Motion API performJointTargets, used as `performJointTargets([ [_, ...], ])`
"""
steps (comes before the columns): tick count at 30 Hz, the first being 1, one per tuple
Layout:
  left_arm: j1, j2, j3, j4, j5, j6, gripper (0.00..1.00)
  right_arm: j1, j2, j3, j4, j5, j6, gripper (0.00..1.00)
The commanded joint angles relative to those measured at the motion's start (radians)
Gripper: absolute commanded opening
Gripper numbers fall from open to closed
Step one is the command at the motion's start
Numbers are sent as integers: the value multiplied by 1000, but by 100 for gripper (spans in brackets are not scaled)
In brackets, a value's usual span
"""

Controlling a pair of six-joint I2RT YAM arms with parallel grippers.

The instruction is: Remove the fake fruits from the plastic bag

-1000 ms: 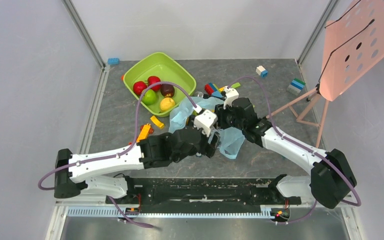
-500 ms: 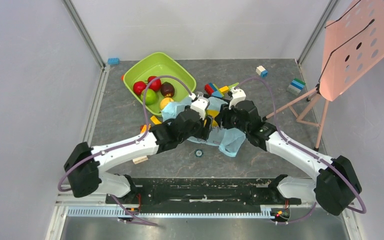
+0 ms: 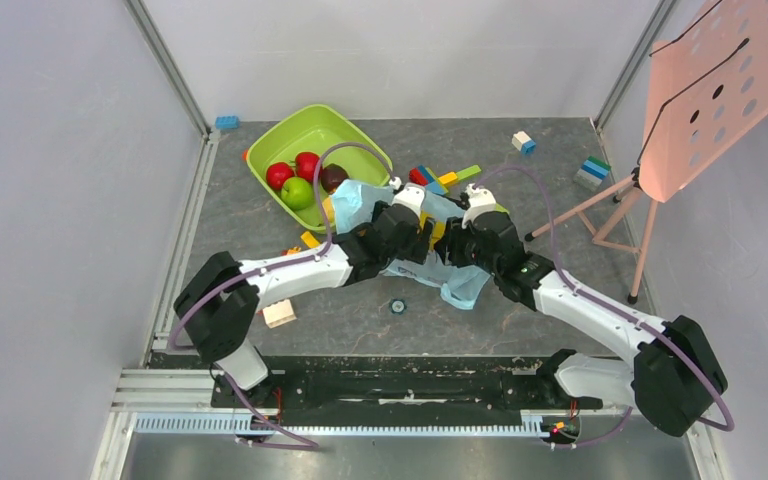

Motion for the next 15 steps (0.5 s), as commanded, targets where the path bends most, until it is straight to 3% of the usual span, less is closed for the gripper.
performJointTargets([
  [1,29,41,64,77,-105,-20,89,-5,-15,-27,60,-6,20,40],
  [15,87,187,127,190,-203,-3,100,-6,20,-122,150,-62,43,38],
])
